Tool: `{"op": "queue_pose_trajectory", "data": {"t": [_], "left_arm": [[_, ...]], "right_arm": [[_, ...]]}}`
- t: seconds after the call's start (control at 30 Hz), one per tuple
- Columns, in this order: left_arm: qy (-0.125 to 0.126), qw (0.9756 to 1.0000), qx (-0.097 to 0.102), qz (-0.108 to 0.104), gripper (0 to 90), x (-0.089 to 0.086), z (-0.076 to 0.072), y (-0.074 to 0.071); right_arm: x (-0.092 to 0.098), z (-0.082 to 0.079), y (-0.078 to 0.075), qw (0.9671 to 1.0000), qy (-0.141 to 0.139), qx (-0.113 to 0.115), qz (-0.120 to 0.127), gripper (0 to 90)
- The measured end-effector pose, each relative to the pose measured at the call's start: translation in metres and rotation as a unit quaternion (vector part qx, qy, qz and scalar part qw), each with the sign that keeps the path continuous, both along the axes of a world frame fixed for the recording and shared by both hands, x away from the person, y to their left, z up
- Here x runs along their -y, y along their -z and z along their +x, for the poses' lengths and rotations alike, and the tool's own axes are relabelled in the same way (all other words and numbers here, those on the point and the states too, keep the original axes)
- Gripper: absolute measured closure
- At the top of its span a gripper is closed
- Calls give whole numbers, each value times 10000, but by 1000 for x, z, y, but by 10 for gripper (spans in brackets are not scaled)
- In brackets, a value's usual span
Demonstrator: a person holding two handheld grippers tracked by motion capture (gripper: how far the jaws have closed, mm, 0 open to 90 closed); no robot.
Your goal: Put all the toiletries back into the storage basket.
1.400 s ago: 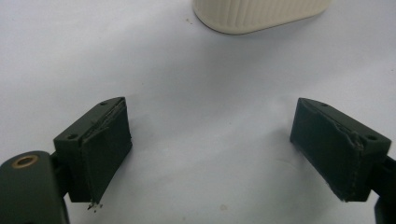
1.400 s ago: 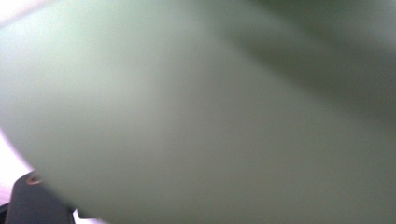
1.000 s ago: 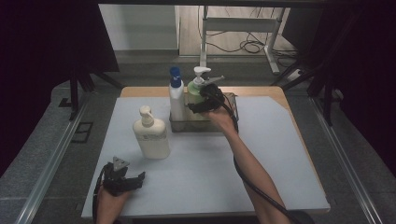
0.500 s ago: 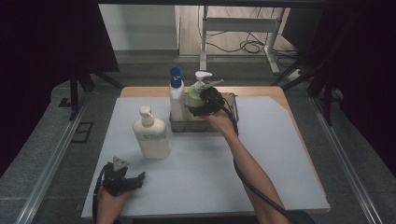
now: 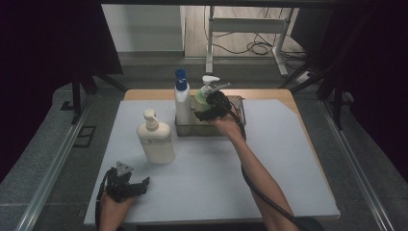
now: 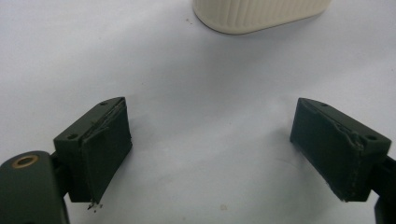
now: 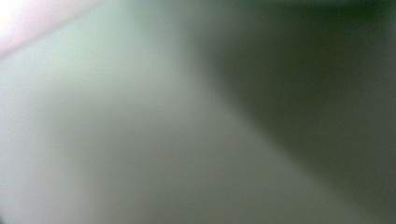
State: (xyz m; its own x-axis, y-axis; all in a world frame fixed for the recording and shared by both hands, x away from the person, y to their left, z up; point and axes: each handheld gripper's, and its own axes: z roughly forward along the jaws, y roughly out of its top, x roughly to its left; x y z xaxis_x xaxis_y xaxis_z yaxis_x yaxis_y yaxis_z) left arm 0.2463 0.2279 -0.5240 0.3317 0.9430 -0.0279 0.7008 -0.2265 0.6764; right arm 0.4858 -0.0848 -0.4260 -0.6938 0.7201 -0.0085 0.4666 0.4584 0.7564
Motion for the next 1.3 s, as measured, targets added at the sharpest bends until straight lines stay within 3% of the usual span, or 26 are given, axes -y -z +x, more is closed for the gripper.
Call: {"op": "queue_pose_trajectory", "data": {"t": [0.27,0.33,0.43,0.63,0.9,1.03,1.1,1.3], "left_arm": [[-1,10000,1,0,119,0,0,0],[-1,10000,2,1,119,0,0,0],[-1,10000,0,-1,119,0,0,0],[-2,10000,7,-2,119,0,0,0],[-5,10000,11,-10,119,0,0,0],[-7,10000,11,-8,119,0,0,0],[-6,10000,12,-9,119,0,0,0],[-8,10000,7,-7,119,0,0,0]], "right_arm": [[2,0,2,9999,-16,50,108,118],[3,0,2,9998,-57,57,176,81],[6,-1,-2,9993,-46,250,267,0],[13,-9,-12,9988,-151,374,289,0],[28,-19,-15,9987,-255,344,267,21],[39,-22,-17,9990,-289,269,228,71],[45,-23,-17,9990,-303,217,258,159],[62,-25,-13,9990,-377,-85,216,313]]}}
